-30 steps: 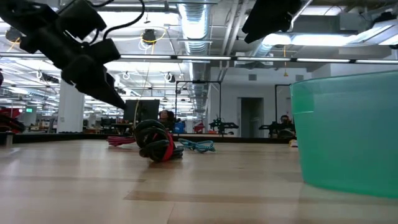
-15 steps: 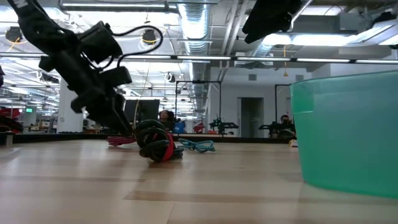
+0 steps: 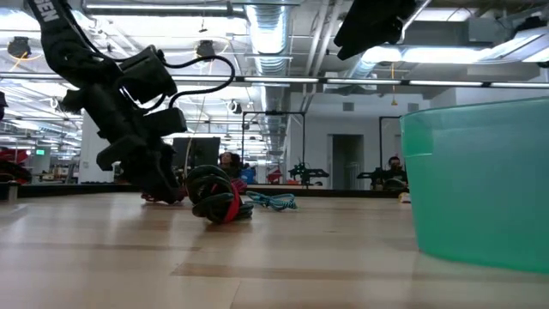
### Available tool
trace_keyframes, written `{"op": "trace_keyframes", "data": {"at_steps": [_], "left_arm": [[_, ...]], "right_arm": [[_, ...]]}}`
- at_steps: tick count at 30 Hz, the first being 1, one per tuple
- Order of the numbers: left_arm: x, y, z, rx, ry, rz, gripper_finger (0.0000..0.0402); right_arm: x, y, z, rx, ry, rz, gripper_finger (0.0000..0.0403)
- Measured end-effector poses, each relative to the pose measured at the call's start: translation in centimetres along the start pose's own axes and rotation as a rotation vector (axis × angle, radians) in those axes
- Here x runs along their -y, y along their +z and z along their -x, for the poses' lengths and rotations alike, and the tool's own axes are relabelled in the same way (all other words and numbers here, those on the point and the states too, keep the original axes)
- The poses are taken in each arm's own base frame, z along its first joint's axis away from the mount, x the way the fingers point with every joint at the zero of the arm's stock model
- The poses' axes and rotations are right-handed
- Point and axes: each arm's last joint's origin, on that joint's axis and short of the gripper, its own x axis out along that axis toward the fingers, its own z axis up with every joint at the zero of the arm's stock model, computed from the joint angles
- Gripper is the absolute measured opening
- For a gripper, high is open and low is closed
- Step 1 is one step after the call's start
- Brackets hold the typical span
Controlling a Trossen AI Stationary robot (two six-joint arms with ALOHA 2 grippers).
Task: Pick and place USB-C Cables
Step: Put the pink usb cable into the bin
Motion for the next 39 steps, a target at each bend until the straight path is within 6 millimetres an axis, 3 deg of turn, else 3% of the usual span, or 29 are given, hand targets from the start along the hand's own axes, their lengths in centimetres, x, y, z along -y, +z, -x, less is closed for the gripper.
{"op": "trace_keyframes", "data": {"at_steps": [9,17,22,32,39], "left_arm": [[0.2,0.0,-0.1,0.014,-0.043,0.063,0.0017],[0.2,0.2,0.1,0.031,-0.023,0.184,0.0004],[0.3,0.5,1.4,0.064,0.032,0.295,0.0002],[0.8,3.0,6.9,0.385,0.031,0.409,0.0001],[1.5,5.4,11.2,0.781,0.009,0.415,0.0001]], "right_arm": [[0.0,0.0,0.0,0.0,0.001,-0.021,0.0228],[0.1,0.1,-0.1,0.004,-0.012,-0.112,0.0228],[0.6,0.2,-0.2,0.004,-0.028,-0.175,0.0228],[1.3,0.6,-0.5,0.02,-0.042,-0.266,0.0228],[0.7,2.2,-0.3,0.189,0.0,-0.255,0.0228]]}}
